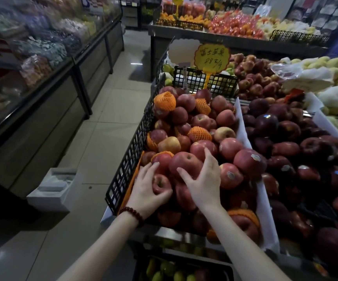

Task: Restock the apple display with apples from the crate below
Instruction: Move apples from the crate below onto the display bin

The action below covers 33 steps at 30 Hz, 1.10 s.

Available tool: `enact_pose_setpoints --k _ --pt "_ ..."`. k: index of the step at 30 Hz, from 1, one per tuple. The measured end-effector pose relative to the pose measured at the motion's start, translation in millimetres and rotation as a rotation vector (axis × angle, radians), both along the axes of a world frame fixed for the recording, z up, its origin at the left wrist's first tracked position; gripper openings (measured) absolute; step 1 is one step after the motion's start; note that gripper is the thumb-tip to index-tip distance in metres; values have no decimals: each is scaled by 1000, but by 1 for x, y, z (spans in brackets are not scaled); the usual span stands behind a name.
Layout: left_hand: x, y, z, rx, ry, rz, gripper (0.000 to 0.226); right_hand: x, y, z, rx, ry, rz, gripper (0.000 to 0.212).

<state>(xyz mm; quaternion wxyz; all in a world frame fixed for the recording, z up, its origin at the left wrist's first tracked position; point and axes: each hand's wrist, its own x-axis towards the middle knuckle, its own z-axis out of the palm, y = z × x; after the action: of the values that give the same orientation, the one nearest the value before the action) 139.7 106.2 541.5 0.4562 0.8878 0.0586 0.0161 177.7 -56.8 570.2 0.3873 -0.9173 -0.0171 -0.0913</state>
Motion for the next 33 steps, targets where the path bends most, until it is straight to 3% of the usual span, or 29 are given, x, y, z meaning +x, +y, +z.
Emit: enact_pose_setpoints --k 3,7,11,17,28,33 --pt "-8 -15 27 -50 -149 127 50 -24 -11 9 200 -53 5 37" --pt "-23 -36 45 -300 -3 40 22 -48 -32 11 509 172 17 8" --pt "-48 -60 39 -320 13 10 8 -74 -57 -3 581 196 13 11" --pt "-98 -92 -6 -288 45 6 10 -128 -99 -42 574 158 45 17" --pt "-169 -121 -195 -254 182 -72 11 -209 -131 -230 527 248 135 15" --pt "-179 -119 -292 -179 180 -81 13 -218 -138 -332 506 183 155 19"
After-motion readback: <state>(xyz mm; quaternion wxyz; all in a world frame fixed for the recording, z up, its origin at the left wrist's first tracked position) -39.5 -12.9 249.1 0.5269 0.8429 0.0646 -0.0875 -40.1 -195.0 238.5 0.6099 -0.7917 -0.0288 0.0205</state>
